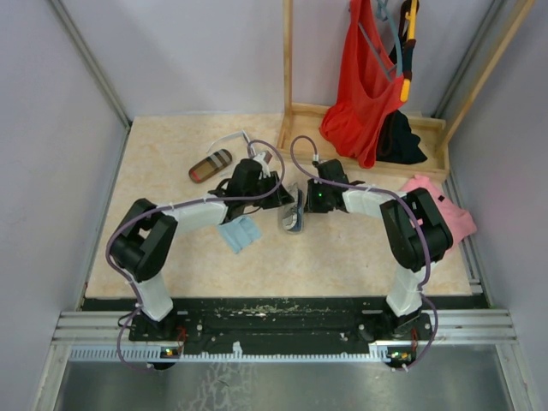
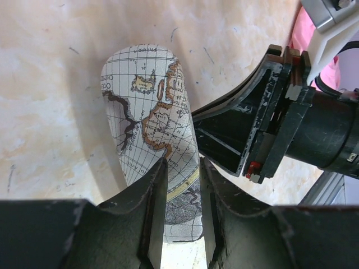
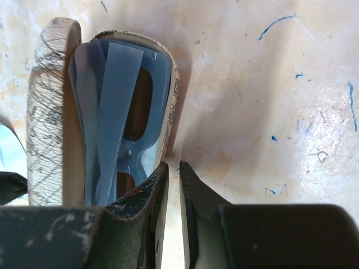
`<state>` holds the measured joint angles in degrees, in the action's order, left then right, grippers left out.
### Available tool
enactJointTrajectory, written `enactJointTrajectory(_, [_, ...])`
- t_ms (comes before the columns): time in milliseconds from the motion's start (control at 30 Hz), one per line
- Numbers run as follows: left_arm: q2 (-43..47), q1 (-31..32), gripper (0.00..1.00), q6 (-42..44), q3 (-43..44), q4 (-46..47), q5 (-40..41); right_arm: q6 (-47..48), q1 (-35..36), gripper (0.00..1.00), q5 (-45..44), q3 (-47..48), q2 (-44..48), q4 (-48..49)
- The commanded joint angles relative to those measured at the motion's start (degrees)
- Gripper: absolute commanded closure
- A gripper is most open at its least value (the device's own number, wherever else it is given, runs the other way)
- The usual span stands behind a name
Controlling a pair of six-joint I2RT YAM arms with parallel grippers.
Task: Organize the sunglasses
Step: Close the sunglasses case at the center of the board.
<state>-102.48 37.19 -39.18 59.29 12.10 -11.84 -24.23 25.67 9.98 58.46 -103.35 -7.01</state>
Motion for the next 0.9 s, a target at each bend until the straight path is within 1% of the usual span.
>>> enactJointTrajectory(0, [-2.92,2.14,0.64,0.51,1.56,-1.15,-1.39,-0.73,0.62,0.83,3.55,-0.68,-0.53,2.35])
enactJointTrajectory(600, [-4.8,2.71,0.65,1.21,0.7,-1.42,-0.56,-1.0,0.61,0.83,3.6,-0.67,-0.62,2.63])
enactJointTrajectory(733, [-3.23,2.66,0.65,1.82,0.72,-1.78,0.2,-0.72,0.61,0.83,1.29,-0.9,0.73,1.84])
enactJointTrajectory(867, [0.74,2.54,0.63,4.13,1.75,-4.32,3.27,0.15,0.61,0.83,-2.06,-0.98,3.37,0.67])
